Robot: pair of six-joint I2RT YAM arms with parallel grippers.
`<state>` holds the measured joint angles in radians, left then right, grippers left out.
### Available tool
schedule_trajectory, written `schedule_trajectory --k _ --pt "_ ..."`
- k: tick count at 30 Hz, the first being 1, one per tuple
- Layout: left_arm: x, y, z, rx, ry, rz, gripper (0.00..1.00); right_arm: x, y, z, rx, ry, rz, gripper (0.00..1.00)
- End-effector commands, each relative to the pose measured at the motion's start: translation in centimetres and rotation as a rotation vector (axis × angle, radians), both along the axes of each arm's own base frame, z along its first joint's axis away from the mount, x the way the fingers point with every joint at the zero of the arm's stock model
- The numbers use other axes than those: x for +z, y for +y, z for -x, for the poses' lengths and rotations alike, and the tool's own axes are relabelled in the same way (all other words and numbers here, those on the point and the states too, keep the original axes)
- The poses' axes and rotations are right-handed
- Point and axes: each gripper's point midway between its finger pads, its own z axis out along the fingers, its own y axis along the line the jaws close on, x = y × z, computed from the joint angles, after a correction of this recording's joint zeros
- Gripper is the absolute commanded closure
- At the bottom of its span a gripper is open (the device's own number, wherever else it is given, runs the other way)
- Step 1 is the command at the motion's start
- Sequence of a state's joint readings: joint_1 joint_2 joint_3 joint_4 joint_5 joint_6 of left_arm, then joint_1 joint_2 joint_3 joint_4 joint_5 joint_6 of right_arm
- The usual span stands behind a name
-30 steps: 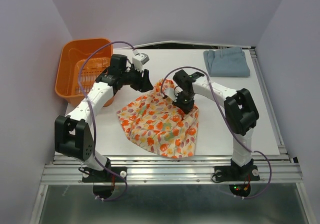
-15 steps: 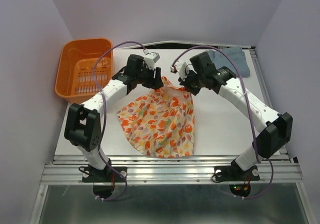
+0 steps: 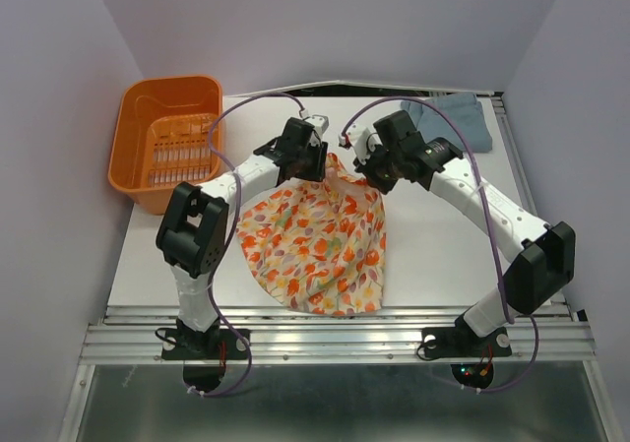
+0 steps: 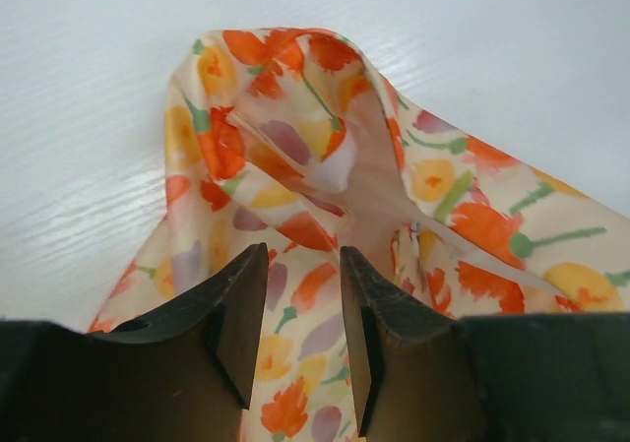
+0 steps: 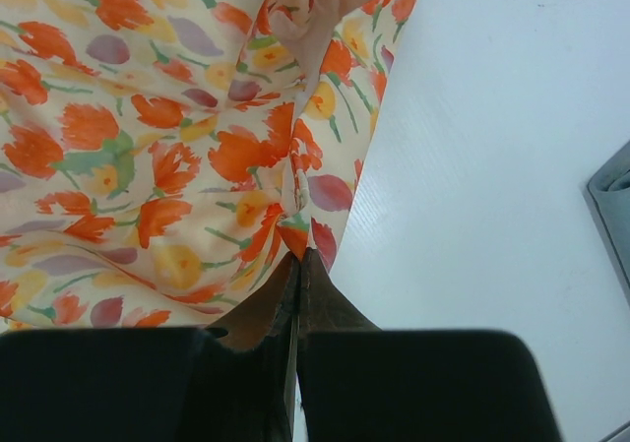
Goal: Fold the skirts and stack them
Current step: Flatten the skirt out
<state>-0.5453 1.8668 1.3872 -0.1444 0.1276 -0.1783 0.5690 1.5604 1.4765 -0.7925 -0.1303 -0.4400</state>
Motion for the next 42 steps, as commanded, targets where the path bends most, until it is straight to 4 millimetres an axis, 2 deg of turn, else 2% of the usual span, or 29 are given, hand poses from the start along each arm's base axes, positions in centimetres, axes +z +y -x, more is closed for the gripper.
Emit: schedule_trajectory --k 1,8,13,14,16,18,22,28,30,35,40,42 --pt "1.5 0.8 -2.0 0.071 -0.055 -0.030 0.53 2.2 -0.4 -0.5 -0.034 -0.068 -0.050 0.99" --pt "-1.6 -0.1 -0.6 0.010 0.033 -0.013 0.49 3.1 -0.7 -0.9 -0.050 -0.087 -0.062 0.99" --pt "0.4 -1.6 0.5 -0.053 0.017 0.102 0.44 3.1 -0.6 -0.6 -0.039 -0.082 -0.072 0.99" --pt "1.6 -1.8 0.9 -0.059 -0.001 0.135 0.44 3.1 -0.5 -0.5 -0.038 -0.080 -0.075 0.99" --pt "1.2 -1.8 2.2 -0.054 0.022 0.178 0.44 3.0 -0.4 -0.4 -0.032 -0.073 -0.078 0.99" --pt "2.0 -1.7 2.9 -0.052 -0.008 0.209 0.43 3.0 -0.4 -0.3 -0.029 -0.071 -0.081 0.99" --pt "3.6 -1.9 2.4 -0.039 -0.059 0.232 0.43 2.9 -0.1 -0.1 -0.017 -0.056 -0.090 0.99" --pt "2.7 -2.8 1.4 -0.045 -0.043 0.208 0.43 3.4 0.1 -0.4 -0.024 -0.061 -0.101 0.99" --pt "3.1 -3.4 1.0 -0.060 -0.054 0.211 0.43 3.6 0.1 -0.5 -0.030 -0.066 -0.104 0.99" --pt "0.9 -3.9 0.4 -0.046 -0.023 0.154 0.44 4.7 -0.4 -1.0 -0.058 -0.095 -0.111 0.99" --pt "-2.1 -1.9 -0.2 0.013 0.001 0.027 0.55 5.2 -1.0 -1.1 -0.076 -0.112 -0.114 0.99" --pt "-2.3 -1.0 -0.4 0.026 -0.010 -0.021 0.57 5.2 -1.6 -1.2 -0.095 -0.116 -0.113 0.99"
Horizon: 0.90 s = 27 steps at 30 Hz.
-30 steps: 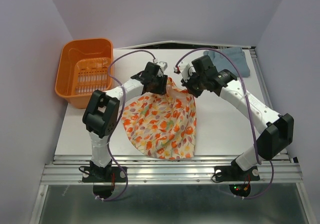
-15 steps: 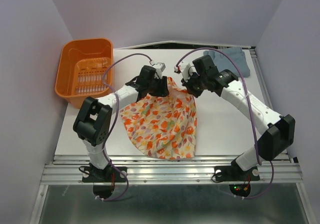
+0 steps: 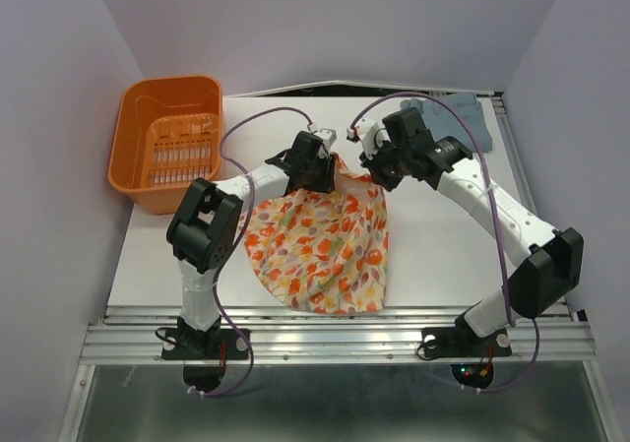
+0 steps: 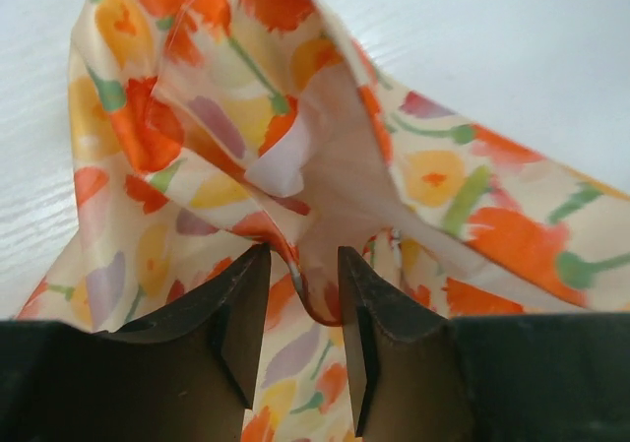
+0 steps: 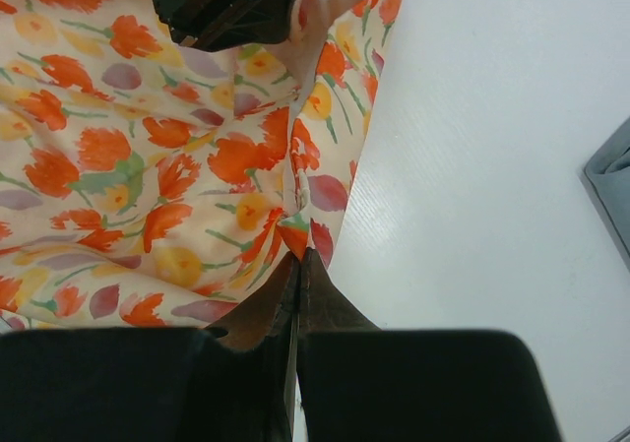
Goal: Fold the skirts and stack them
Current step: Flatten the skirt out
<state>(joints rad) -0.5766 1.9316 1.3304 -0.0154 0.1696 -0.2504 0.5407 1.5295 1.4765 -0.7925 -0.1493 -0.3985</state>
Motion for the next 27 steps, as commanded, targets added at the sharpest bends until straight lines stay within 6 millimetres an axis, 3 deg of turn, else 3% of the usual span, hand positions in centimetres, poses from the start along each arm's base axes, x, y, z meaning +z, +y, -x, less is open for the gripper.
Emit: schedule_trajectory --k 1,5,7,10,13,15,16,17,18,20,21,23,25,27 --pt "0.7 1.9 -1.2 0.042 -0.053 -0.107 0.58 4.2 -1.3 -1.4 -0.065 -0.119 -0.064 0.99" --pt "1.8 3.6 -1.5 0.070 -0.079 -0.153 0.64 4.8 -2.1 -1.6 -0.088 -0.137 -0.074 0.99" --pt "2.6 5.0 -2.1 0.109 -0.101 -0.174 0.70 4.9 -2.5 -1.7 -0.100 -0.143 -0.073 0.99" --pt "5.7 6.2 -2.7 0.128 -0.156 -0.159 0.87 4.8 -4.2 -2.0 -0.146 -0.165 -0.054 0.99" --pt "11.1 8.3 -4.2 0.161 -0.269 -0.166 0.96 5.7 -7.5 -3.5 -0.254 -0.236 -0.044 1.00" --pt "16.5 10.2 -5.6 0.206 -0.385 -0.157 1.00 6.6 -10.9 -5.0 -0.365 -0.283 -0.049 0.99" --pt "18.2 11.2 -6.0 0.201 -0.429 -0.196 1.00 7.3 -12.1 -5.7 -0.410 -0.305 -0.066 0.99" --pt "22.1 12.4 -7.0 0.223 -0.503 -0.194 1.00 8.5 -13.2 -6.4 -0.446 -0.332 -0.082 0.99" --pt "23.0 13.0 -6.8 0.208 -0.505 -0.224 1.00 9.3 -15.2 -7.0 -0.509 -0.351 -0.094 0.99" --pt "25.6 14.0 -7.3 0.142 -0.568 -0.320 1.00 11.2 -16.9 -7.9 -0.565 -0.399 -0.121 0.99" --pt "28.3 14.3 -7.1 0.122 -0.612 -0.331 1.00 12.6 -17.6 -8.3 -0.591 -0.430 -0.150 0.99" --pt "30.8 14.9 -6.4 0.042 -0.691 -0.388 1.00 14.5 -19.5 -8.8 -0.645 -0.481 -0.187 0.99" --pt "32.0 16.0 -6.0 0.026 -0.733 -0.398 1.00 16.2 -20.8 -8.8 -0.686 -0.529 -0.228 0.99" --pt "32.7 16.6 -4.9 0.004 -0.768 -0.395 1.00 16.2 -21.0 -8.5 -0.702 -0.542 -0.251 0.99"
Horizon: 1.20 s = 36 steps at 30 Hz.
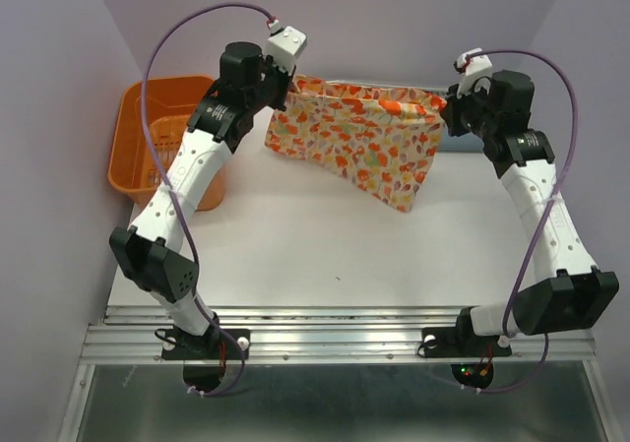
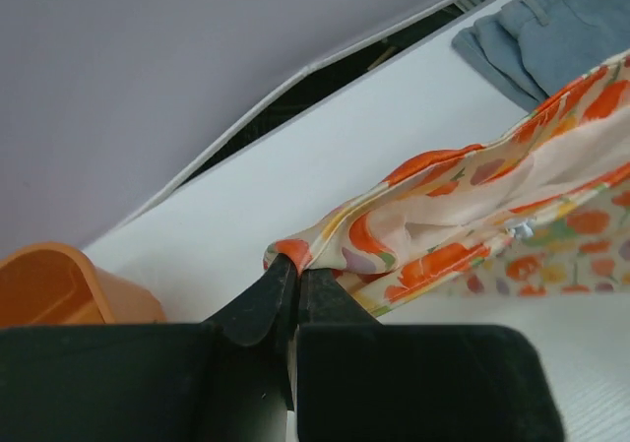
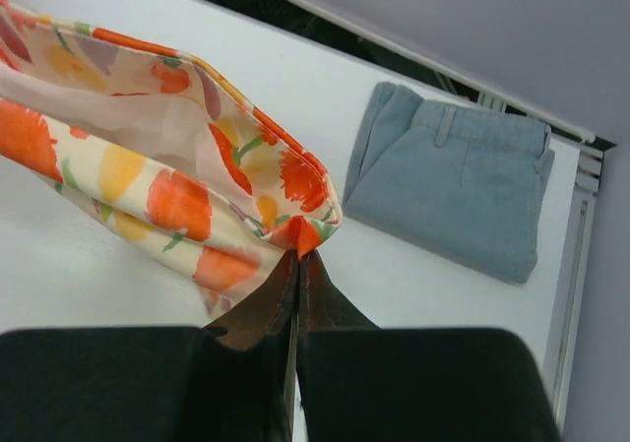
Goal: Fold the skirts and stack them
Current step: Flatten the skirt out
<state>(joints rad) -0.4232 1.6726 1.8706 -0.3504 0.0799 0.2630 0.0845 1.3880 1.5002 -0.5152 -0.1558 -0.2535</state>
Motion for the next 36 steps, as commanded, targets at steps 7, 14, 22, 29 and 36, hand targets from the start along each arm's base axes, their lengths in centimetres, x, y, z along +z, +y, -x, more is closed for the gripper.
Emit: schedule_trajectory --k 7,14,22,29,36 --pt "-0.2 9.8 4.4 0.112 -0.050 -0.070 1.00 5.4 -5.4 2.1 -0.199 -0.215 -0.010 0.99" --pt "2.4 11.4 6.6 0.245 -0.084 0.103 1.00 8.1 -5.0 3.1 -0.190 -0.269 -0.045 0.99" --pt "4.9 14.6 8.1 0.490 -0.116 0.295 1.00 9.9 -4.1 5.2 -0.137 -0.282 -0.060 0.99" --pt "5.1 19.7 13.5 0.737 -0.193 0.419 1.00 9.6 -1.2 10.1 0.025 -0.261 -0.097 0.99" --pt "4.3 21.0 18.4 0.770 -0.177 0.476 1.00 9.1 1.8 15.5 0.205 -0.172 -0.133 0.99"
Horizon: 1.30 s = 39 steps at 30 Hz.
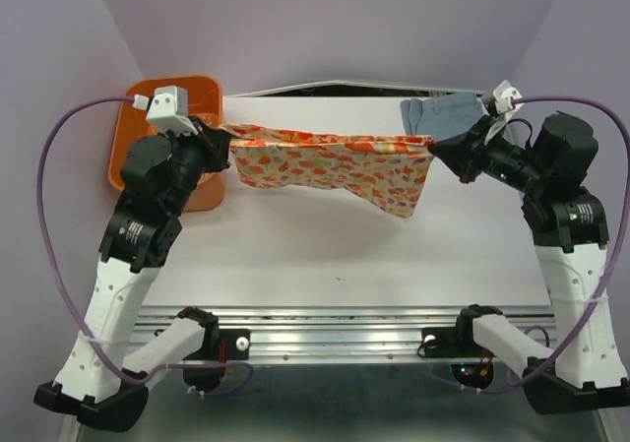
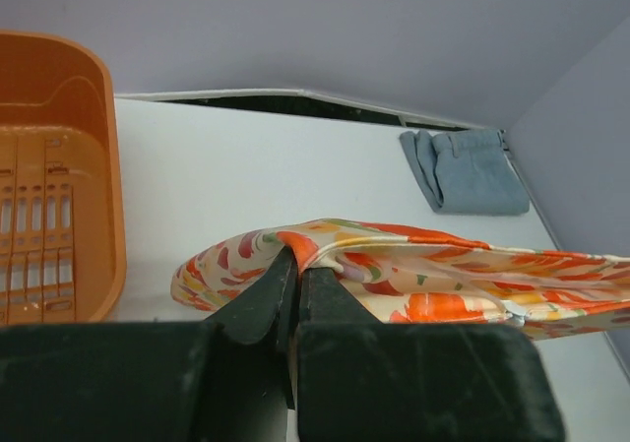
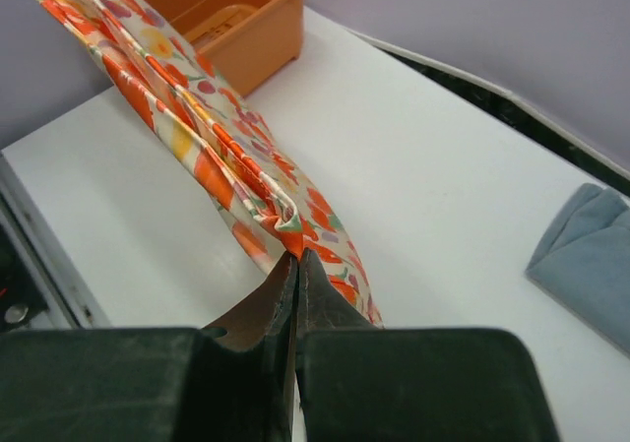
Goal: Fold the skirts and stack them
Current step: Flatten the skirt out
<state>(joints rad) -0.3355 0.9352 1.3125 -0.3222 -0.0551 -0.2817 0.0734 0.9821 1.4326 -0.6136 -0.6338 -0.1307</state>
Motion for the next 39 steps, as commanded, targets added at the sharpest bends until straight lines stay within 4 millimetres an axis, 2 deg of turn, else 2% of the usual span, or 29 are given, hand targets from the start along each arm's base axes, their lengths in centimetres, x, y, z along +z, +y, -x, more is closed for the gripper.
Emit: schedule_trajectory --k 1,4,6,9,10,14,15,16,17,18,19,20,21,22,23,24,25,26,27,28,30,33,34,35,36,37,39 --pt "0.2 11.0 3.0 0.494 -0.008 -0.088 1.00 -0.1 -4.6 1.7 -0.206 0.007 0.105 0.99" --pt "1.1 11.9 4.8 0.517 -0.020 -0.096 1.00 0.6 -4.0 3.4 -0.177 0.018 0.078 0.99" --pt "1.2 11.9 5.1 0.507 -0.021 -0.106 1.00 0.5 -4.0 3.5 -0.180 0.043 0.066 0.99" --pt "1.0 11.3 4.5 0.479 -0.003 -0.105 1.00 -1.3 -4.3 2.5 -0.209 0.109 0.053 0.99" --pt "0.6 10.8 4.0 0.464 0.009 -0.103 1.00 -2.6 -4.5 1.6 -0.227 0.137 0.049 0.99" --pt "-2.6 8.9 0.2 0.414 0.114 -0.105 1.00 -6.6 -5.9 -2.6 -0.320 0.226 0.068 0.99" --pt "-4.6 8.2 -1.7 0.408 0.178 -0.122 1.00 -9.8 -6.6 -4.3 -0.353 0.302 0.094 0.99" --pt "-6.8 7.2 -3.8 0.391 0.242 -0.125 1.00 -10.7 -6.9 -5.6 -0.373 0.309 0.100 0.99" --pt "-7.8 6.6 -4.9 0.381 0.271 -0.127 0.99 -12.1 -7.2 -6.7 -0.390 0.335 0.108 0.99" --pt "-8.0 5.8 -6.1 0.367 0.283 -0.118 0.94 -15.0 -7.6 -8.3 -0.408 0.405 0.130 0.99" --pt "-10.0 4.5 -8.4 0.342 0.335 -0.129 0.76 -15.9 -7.7 -9.3 -0.414 0.425 0.129 0.96" --pt "-8.7 4.0 -8.6 0.331 0.302 -0.115 0.62 -17.0 -7.7 -10.2 -0.423 0.458 0.127 0.88" --pt "-10.7 2.9 -10.8 0.322 0.351 -0.139 0.44 -17.9 -7.9 -11.1 -0.438 0.492 0.127 0.76" --pt "-8.5 2.1 -12.1 0.313 0.310 -0.115 0.33 -17.3 -7.9 -12.2 -0.441 0.487 0.122 0.65" --pt "-8.2 1.0 -13.2 0.269 0.306 -0.111 0.21 -18.8 -7.9 -13.3 -0.446 0.538 0.125 0.23" --pt "-6.6 0.3 -15.2 0.257 0.272 -0.125 0.19 -18.7 -8.0 -14.0 -0.452 0.539 0.123 0.13" --pt "-5.7 0.0 -15.9 0.256 0.261 -0.125 0.18 -17.5 -8.0 -14.9 -0.453 0.510 0.117 0.11" --pt "-6.1 -0.4 -17.0 0.242 0.271 -0.143 0.11 -17.6 -8.1 -15.6 -0.459 0.514 0.124 0.08" --pt "-4.2 -0.5 -17.2 0.235 0.234 -0.139 0.11 -17.3 -8.2 -16.0 -0.460 0.503 0.128 0.07" --pt "-3.8 -0.6 -17.3 0.227 0.219 -0.145 0.11 -16.1 -8.4 -16.6 -0.464 0.472 0.136 0.06" --pt "-3.4 -0.3 -17.1 0.232 0.212 -0.163 0.11 -16.8 -8.6 -17.2 -0.459 0.488 0.164 0.07" --pt "-4.5 0.1 -15.9 0.210 0.244 -0.232 0.09 -17.4 -6.4 -16.9 -0.317 0.536 0.147 0.13" --pt "-6.4 -0.2 -15.6 0.172 0.277 -0.268 0.09 -17.8 -5.4 -16.8 -0.270 0.549 0.152 0.15" --pt "-6.0 -0.1 -14.6 0.150 0.261 -0.280 0.09 -18.1 -4.6 -16.3 -0.231 0.576 0.161 0.23" --pt "-7.9 -0.2 -14.2 0.128 0.284 -0.307 0.09 -19.4 -3.6 -16.3 -0.194 0.612 0.170 0.25" --pt "-8.5 -0.6 -13.7 0.090 0.287 -0.318 0.10 -20.0 -1.9 -16.1 -0.140 0.617 0.194 0.27" --pt "-8.7 -1.0 -12.3 0.013 0.260 -0.359 0.15 -21.0 0.1 -15.7 -0.086 0.644 0.216 0.32"
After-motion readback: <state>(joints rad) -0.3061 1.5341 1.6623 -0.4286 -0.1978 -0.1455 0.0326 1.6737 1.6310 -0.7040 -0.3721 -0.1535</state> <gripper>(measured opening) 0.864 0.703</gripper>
